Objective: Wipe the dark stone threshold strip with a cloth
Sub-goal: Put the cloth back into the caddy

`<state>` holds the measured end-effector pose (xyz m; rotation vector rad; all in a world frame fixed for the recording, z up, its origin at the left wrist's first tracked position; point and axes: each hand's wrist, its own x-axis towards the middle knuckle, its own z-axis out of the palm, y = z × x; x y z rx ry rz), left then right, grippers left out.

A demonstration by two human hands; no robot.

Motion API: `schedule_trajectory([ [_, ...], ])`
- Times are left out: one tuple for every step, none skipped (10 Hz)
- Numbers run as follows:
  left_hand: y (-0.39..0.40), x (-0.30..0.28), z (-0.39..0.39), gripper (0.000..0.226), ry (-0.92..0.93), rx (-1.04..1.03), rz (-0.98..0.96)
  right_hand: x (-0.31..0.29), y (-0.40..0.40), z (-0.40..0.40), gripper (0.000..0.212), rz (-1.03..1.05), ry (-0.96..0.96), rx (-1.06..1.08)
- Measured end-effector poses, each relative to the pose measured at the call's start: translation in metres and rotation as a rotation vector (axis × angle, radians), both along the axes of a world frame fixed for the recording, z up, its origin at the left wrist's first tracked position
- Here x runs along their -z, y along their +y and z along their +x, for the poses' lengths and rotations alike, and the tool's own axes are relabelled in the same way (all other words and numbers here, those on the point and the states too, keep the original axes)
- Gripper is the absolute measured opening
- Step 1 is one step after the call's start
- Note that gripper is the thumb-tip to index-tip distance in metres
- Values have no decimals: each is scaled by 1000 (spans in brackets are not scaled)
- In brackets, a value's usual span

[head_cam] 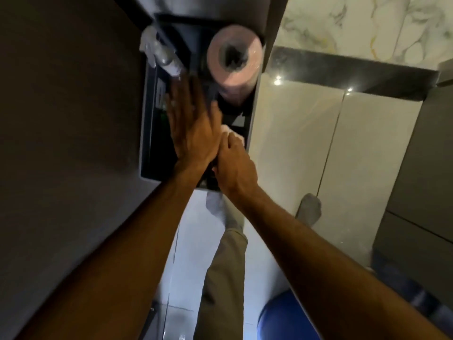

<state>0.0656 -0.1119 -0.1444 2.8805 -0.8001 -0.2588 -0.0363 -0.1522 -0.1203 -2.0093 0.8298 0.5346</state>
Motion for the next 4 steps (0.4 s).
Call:
schedule_trajectory([
  [3,30,10,73,5,160,89,38,26,0,70,38,0,110],
  [8,47,12,72,-92,180,75,64,39,-2,73,-41,87,0],
  [2,46,17,78,-113,158,-34,66,36,9,82,-24,186,-72],
  [5,30,15,82,-19,165,-26,36,32,9,79,20,151,-74],
])
